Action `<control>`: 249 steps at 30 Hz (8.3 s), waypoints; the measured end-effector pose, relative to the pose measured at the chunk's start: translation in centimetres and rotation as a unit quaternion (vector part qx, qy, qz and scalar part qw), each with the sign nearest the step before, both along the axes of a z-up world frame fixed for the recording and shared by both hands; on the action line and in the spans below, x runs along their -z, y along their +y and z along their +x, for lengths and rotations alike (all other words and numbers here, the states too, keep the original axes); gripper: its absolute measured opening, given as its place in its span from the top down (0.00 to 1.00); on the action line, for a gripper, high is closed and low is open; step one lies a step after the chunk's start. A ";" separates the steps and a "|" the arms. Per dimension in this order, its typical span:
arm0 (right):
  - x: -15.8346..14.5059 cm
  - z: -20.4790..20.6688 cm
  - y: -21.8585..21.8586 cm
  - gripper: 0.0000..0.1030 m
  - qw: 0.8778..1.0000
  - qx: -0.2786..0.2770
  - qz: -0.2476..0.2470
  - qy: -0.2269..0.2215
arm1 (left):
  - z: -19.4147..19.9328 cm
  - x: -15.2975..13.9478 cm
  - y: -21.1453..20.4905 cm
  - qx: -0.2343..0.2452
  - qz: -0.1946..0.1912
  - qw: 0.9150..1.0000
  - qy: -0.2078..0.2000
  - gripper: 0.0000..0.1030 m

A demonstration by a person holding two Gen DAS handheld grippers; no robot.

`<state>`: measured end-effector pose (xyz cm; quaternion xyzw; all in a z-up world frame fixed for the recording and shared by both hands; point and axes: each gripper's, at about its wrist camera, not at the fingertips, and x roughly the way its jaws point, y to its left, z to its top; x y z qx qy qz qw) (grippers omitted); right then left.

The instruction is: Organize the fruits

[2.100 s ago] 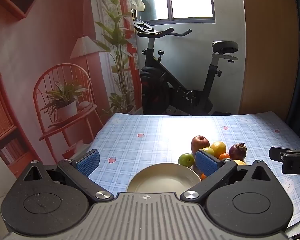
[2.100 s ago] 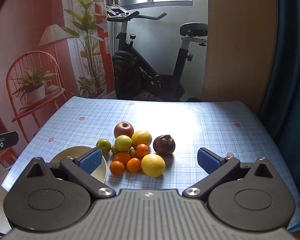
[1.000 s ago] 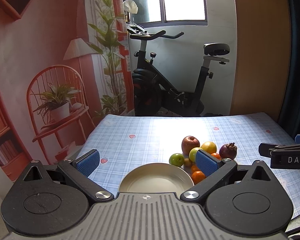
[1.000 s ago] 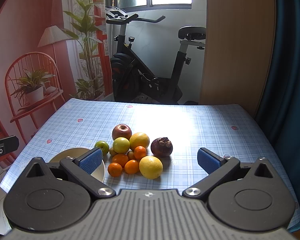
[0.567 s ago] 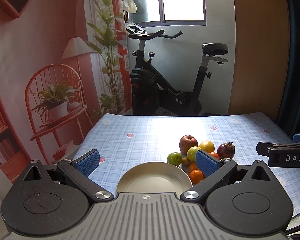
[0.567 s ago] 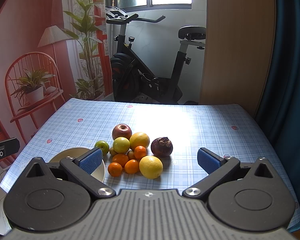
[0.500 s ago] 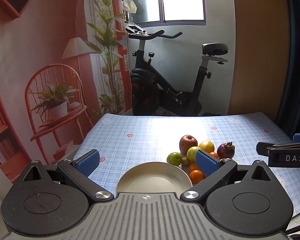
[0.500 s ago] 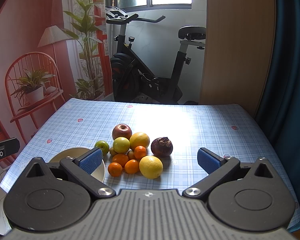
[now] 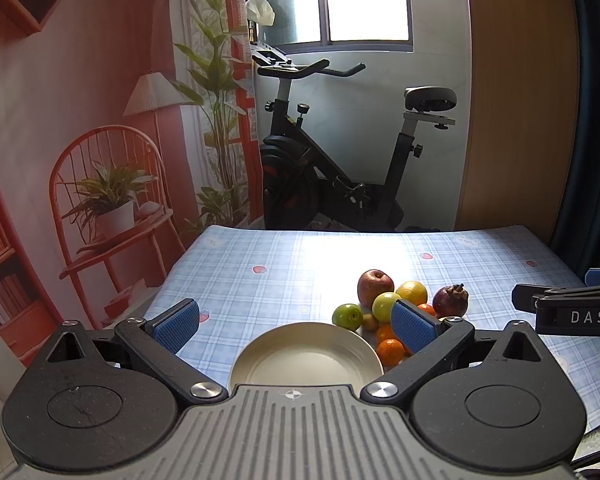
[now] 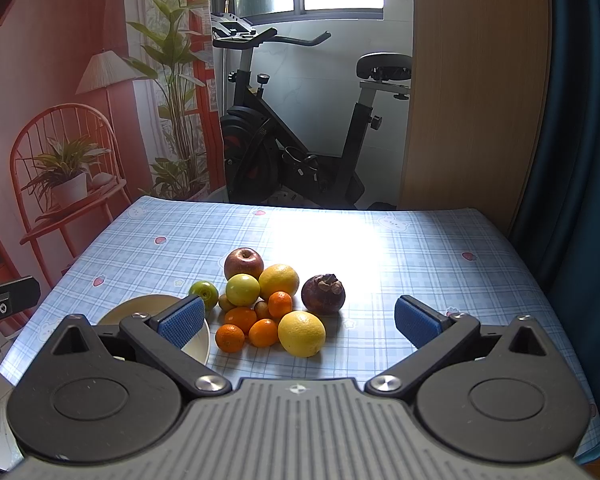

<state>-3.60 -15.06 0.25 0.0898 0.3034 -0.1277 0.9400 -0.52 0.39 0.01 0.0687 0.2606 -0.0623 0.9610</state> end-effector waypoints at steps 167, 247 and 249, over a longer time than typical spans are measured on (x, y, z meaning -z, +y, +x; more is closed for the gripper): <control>17.7 23.2 9.6 0.43 0.928 -0.363 0.054 0.061 | 22.5 17.6 7.2 0.079 -0.171 0.953 0.238 0.53; 18.9 12.7 -7.9 0.61 0.987 -0.088 0.131 -0.029 | 17.1 16.8 -5.3 0.162 -0.049 0.969 0.182 0.57; 18.9 13.0 -8.0 0.60 0.987 -0.088 0.135 -0.030 | 17.1 16.9 -5.3 0.164 -0.049 0.968 0.183 0.57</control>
